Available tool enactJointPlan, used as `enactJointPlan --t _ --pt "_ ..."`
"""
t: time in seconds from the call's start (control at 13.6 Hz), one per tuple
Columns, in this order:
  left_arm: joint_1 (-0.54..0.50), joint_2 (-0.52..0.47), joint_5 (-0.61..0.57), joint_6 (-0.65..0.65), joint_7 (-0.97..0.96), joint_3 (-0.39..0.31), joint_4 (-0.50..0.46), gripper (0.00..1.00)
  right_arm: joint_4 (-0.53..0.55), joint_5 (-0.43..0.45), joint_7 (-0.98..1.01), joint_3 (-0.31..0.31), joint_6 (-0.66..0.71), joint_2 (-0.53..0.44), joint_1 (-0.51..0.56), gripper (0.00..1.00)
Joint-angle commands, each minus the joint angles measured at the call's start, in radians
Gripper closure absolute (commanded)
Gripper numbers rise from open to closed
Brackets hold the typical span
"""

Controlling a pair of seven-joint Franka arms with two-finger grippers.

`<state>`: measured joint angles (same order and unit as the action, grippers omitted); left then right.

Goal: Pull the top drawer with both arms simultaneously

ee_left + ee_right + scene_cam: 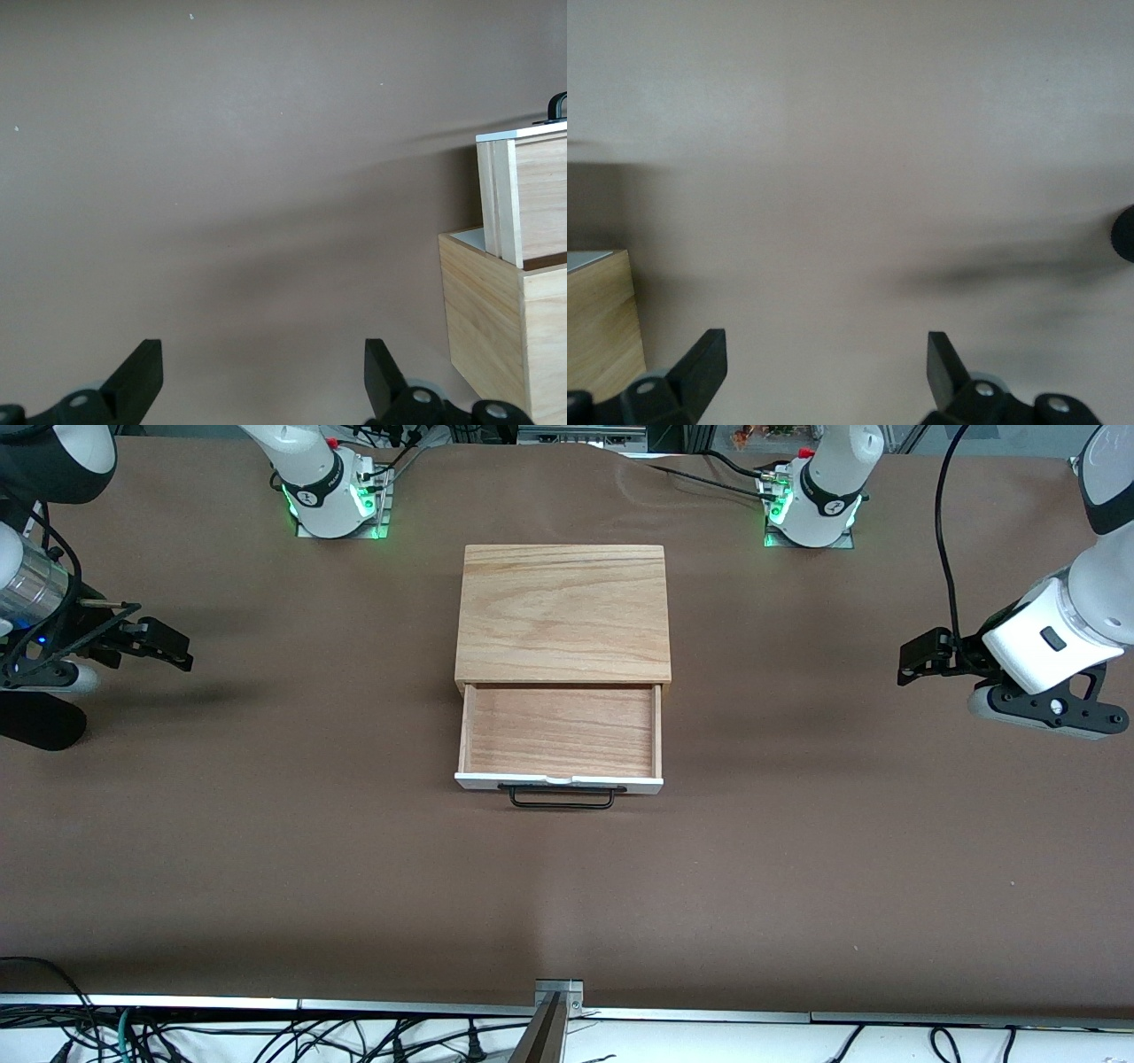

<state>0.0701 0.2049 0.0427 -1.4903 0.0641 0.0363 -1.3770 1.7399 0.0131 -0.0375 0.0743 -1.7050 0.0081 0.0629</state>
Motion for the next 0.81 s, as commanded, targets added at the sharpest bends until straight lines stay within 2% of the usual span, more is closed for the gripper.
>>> enactJointPlan --t 0.0,0.37,0.51,0.74 --pt "0.002 -0.006 -0.03 0.005 0.022 0.001 0.006 0.0 -0.025 -0.012 0.018 0.012 0.063 0.0 0.011 0.0" --pt "-0.027 -0.005 -0.024 0.004 0.03 -0.004 0.007 0.0 -0.057 -0.028 0.007 0.093 0.056 0.003 0.009 0.0" --pt "-0.024 0.001 -0.024 -0.001 0.023 -0.003 0.01 0.0 -0.114 -0.03 0.018 0.094 0.062 0.035 0.006 0.0" --pt "-0.018 0.004 -0.026 -0.001 0.02 -0.001 0.01 0.0 -0.128 -0.03 0.008 0.094 0.068 0.044 0.006 0.0"
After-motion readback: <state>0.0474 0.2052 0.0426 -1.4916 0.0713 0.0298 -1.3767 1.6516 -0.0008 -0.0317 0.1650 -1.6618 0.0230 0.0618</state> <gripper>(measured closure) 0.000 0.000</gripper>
